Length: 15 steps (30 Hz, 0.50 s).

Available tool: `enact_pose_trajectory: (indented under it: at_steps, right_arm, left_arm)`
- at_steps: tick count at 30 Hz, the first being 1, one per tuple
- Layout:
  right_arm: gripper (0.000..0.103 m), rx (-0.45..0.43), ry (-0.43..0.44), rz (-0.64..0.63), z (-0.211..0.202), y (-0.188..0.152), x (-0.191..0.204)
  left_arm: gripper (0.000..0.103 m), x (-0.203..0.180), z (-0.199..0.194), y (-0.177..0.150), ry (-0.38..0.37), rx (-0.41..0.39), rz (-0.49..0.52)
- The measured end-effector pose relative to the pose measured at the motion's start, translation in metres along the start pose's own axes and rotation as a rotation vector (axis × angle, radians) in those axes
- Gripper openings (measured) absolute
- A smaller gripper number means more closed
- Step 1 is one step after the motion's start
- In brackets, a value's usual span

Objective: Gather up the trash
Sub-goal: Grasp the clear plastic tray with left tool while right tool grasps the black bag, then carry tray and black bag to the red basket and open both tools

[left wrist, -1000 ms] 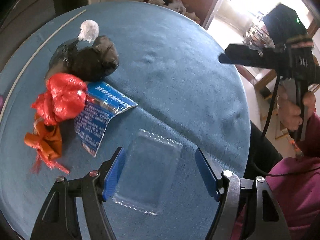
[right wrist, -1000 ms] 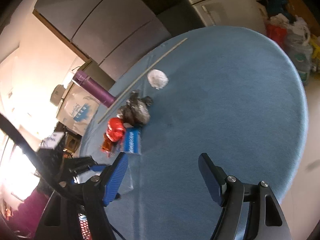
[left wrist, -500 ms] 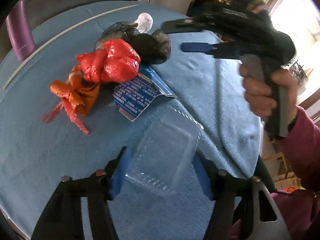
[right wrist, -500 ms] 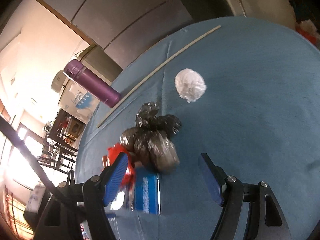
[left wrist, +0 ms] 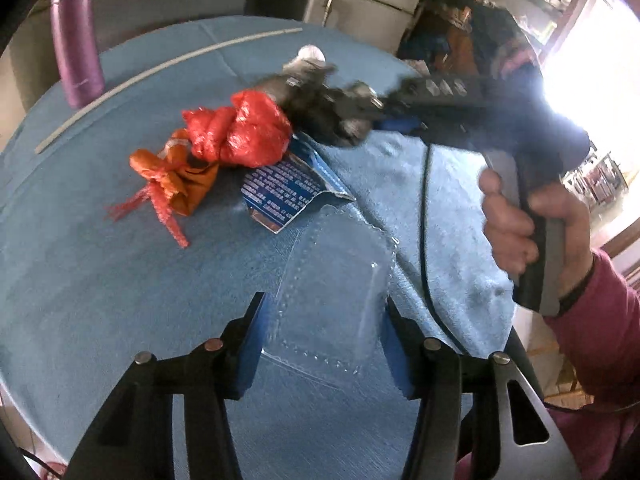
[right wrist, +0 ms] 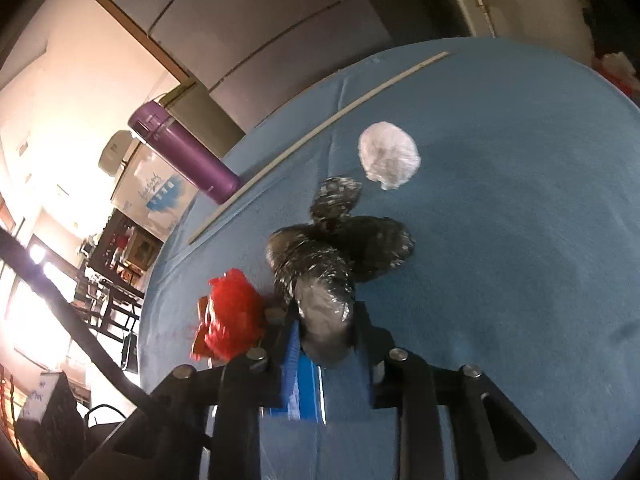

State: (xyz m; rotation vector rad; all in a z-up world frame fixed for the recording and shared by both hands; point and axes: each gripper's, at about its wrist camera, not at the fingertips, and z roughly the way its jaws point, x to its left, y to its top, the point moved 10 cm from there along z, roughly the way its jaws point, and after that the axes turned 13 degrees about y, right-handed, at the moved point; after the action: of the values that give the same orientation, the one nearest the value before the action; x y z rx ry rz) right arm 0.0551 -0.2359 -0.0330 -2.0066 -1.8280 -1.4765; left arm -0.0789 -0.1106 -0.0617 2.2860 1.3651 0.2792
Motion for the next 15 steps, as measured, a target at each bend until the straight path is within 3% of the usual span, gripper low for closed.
enact_pose_trajectory:
  at_steps: [7, 13, 15]
  right_arm:
    - [0.024, -0.033, -0.001, 0.053, -0.05, -0.032, -0.009]
    - [0.028, 0.081, 0.022, 0.065, -0.078, -0.083, -0.006]
    - [0.031, 0.081, 0.016, 0.072, -0.087, -0.088, -0.008]
  left_arm:
    - [0.055, 0.009, -0.036, -0.01, 0.022, -0.053, -0.088]
    - [0.055, 0.018, -0.05, -0.011, 0.024, -0.06, -0.138]
    - [0.055, 0.019, -0.051, -0.012, 0.027, -0.059, -0.155]
